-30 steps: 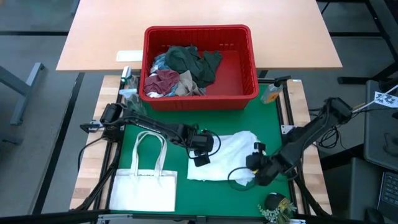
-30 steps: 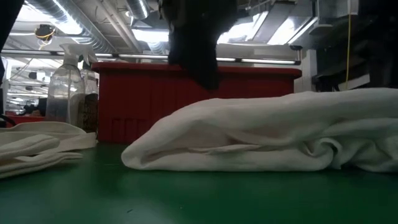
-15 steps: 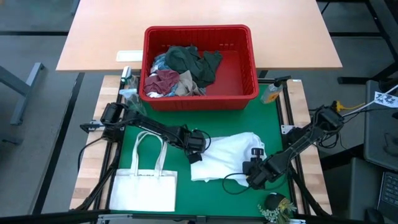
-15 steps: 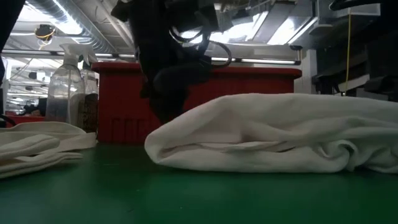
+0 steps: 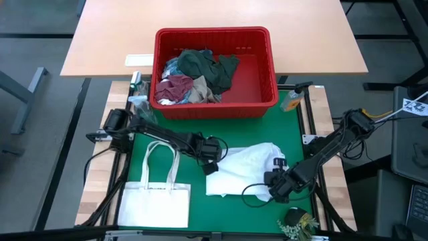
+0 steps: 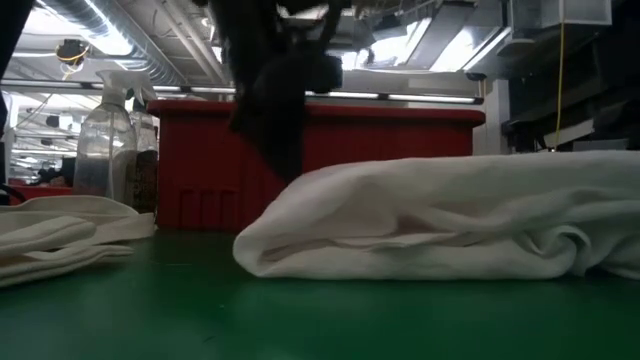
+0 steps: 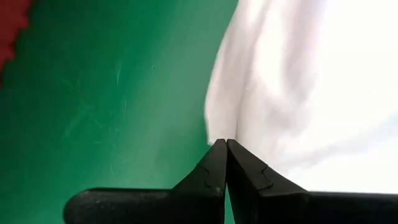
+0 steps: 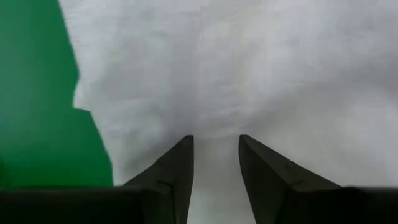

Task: Fold Laundry from Bin
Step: Fold the white polo shirt

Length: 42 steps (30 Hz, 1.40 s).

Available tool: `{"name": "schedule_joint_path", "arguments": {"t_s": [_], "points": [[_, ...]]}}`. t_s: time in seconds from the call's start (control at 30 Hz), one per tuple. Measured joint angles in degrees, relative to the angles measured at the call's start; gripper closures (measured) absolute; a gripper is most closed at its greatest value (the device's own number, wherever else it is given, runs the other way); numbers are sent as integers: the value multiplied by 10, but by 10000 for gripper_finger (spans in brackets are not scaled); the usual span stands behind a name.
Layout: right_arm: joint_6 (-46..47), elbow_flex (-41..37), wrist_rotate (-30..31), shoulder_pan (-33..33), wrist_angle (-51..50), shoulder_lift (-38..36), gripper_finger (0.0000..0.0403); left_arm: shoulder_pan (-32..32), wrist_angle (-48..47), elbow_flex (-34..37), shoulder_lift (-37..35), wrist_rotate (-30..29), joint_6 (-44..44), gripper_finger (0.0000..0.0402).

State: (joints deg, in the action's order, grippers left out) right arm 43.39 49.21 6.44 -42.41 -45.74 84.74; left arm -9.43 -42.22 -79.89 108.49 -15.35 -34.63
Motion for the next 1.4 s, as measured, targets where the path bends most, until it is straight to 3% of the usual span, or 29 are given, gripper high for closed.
{"name": "schedule_joint_path", "arguments": {"t_s": [0.23, 0.47, 0.63, 0.83, 1.03, 1.4], "points": [[0, 27, 11, 0, -42, -36, 274, -24, 1, -62, -13, -1, 2, 401], [44, 27, 62, 0, -76, -43, 274, -87, 91, -65, -7, -1, 2, 401], [47, 27, 60, 0, -74, -30, 274, -138, 153, -60, 41, 0, 3, 401], [48, 27, 60, 0, -76, -5, 274, -172, 157, -60, 102, -10, 2, 401], [60, 27, 28, 0, -102, 19, 274, -180, 135, -59, 138, 0, 1, 401], [72, 27, -32, 0, -146, 50, 274, -179, 91, -60, 139, 12, -13, 401]]}}
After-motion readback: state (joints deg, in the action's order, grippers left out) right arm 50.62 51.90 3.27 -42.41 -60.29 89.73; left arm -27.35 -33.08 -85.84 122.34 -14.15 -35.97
